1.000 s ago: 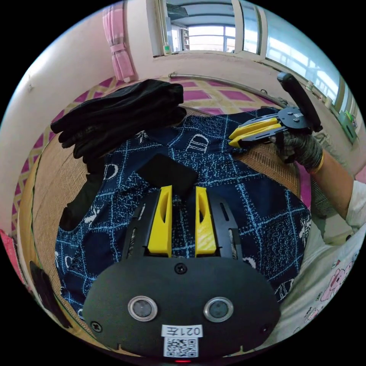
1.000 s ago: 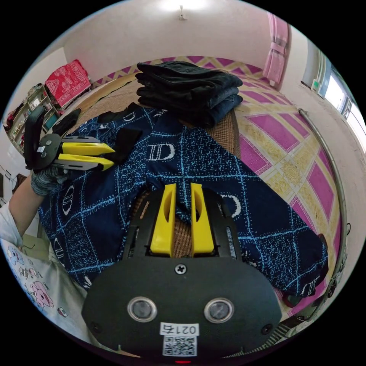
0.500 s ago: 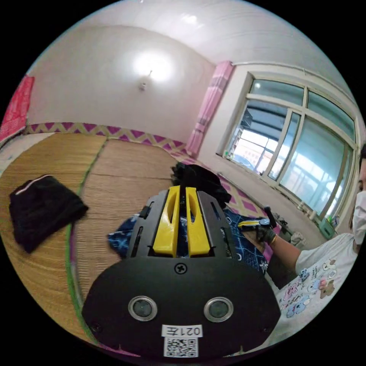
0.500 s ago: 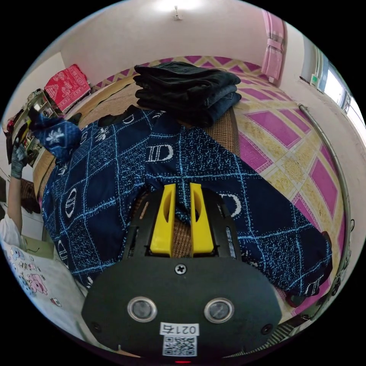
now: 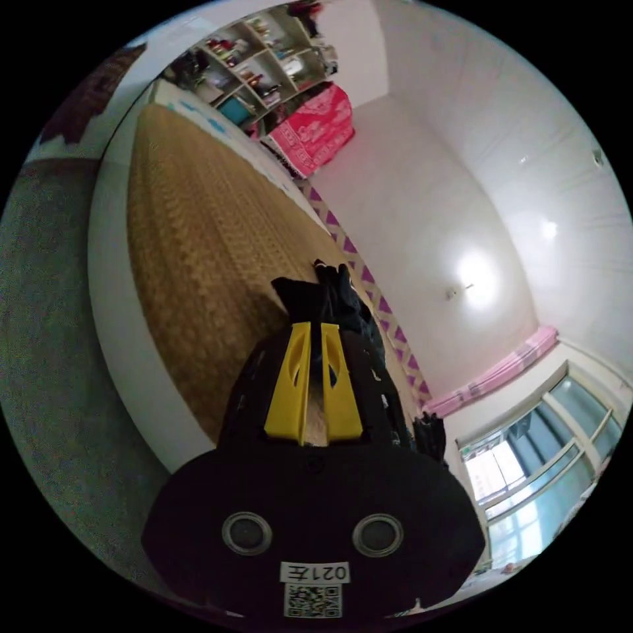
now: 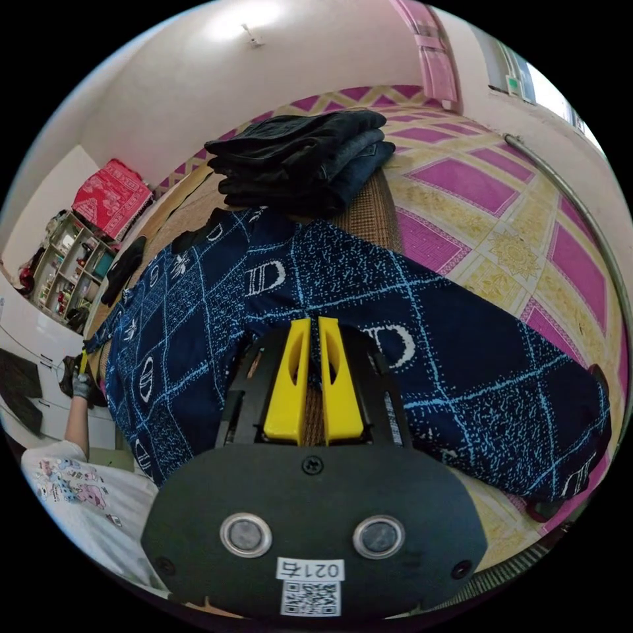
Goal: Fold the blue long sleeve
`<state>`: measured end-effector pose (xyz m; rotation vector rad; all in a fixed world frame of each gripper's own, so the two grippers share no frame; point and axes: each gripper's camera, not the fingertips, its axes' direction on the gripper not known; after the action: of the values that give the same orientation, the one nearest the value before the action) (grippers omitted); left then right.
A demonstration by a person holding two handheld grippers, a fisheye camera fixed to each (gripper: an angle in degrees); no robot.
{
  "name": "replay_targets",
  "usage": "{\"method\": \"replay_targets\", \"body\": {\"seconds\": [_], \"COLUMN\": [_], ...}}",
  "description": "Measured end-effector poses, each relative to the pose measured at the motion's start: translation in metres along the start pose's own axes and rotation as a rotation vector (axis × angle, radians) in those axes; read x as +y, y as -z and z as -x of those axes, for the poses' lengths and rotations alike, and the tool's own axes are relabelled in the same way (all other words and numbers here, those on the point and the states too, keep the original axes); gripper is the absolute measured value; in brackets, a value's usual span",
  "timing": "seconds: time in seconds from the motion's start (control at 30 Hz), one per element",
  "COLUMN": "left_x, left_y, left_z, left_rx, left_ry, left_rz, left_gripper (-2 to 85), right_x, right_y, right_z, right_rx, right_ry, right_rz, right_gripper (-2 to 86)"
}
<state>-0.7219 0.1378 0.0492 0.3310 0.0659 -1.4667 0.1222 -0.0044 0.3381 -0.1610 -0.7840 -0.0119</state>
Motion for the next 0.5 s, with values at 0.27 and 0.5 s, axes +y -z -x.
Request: {"method": "replay_targets", "body": {"seconds": [0.27,0.5], "left_x": [-0.052,-0.109], "left_y": [0.016,-0.038], "left_z": [0.01,-0.029], "left_rx": [0.075,-0.117], "left_ry": [0.078,0.029], "left_rz": [0.013,0.155], "left_gripper": [7.5,3.3], "right_x": [-0.003,-0.005], "right_y": [0.004,0.008], "right_z": [-0.018,-0.03], "right_rx": [-0.011,-0.019], "right_ry": [-0.016,-0.023], "right_rz": [-0.005,-0.006], "right_gripper": [0.3,-0.3]}}
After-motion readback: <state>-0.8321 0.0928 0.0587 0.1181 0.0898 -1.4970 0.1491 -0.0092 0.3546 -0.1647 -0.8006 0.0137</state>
